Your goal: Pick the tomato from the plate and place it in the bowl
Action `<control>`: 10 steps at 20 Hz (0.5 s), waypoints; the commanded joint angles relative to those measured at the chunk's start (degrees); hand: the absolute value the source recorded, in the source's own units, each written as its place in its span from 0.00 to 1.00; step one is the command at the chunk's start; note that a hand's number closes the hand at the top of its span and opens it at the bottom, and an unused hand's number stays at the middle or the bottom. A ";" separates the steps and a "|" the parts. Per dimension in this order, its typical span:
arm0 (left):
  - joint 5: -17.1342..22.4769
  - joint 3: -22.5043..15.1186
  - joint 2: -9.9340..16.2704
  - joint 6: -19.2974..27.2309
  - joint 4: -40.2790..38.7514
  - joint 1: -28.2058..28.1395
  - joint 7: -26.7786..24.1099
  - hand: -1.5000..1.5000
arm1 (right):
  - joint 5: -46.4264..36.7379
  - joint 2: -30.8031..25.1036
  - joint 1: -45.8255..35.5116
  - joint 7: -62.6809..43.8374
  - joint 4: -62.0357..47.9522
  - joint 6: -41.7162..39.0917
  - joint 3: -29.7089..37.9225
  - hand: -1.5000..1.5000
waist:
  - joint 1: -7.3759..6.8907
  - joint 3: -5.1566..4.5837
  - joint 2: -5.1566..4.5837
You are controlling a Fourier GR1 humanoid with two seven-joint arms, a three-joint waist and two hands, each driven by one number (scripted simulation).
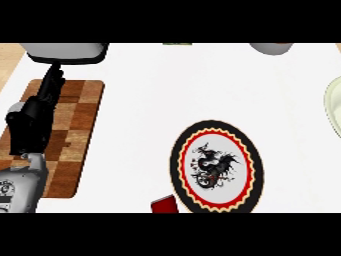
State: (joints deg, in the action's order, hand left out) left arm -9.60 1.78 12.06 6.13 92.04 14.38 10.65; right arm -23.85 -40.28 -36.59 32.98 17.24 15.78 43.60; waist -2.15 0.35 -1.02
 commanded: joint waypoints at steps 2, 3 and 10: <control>0.25 0.90 0.32 -0.49 -1.59 -0.37 -0.98 0.50 | 5.19 -2.94 2.45 4.59 -3.48 -7.17 4.14 0.00 | 0.88 -0.09 0.27; -0.22 0.07 0.08 -0.31 1.32 -0.10 1.36 0.50 | 4.99 -5.75 1.78 2.48 -4.15 -8.06 4.03 0.00 | 0.59 -0.08 0.34; -1.62 0.95 -0.53 1.26 -1.87 0.77 0.35 0.50 | 11.89 -7.37 11.84 11.66 -3.75 -23.73 7.77 0.00 | 2.57 -0.23 0.87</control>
State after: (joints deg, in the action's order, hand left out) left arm -9.67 3.27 12.48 6.05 91.77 13.45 10.53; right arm -15.10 -47.12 -29.16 40.36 13.54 -0.53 49.75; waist -0.60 0.18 -0.41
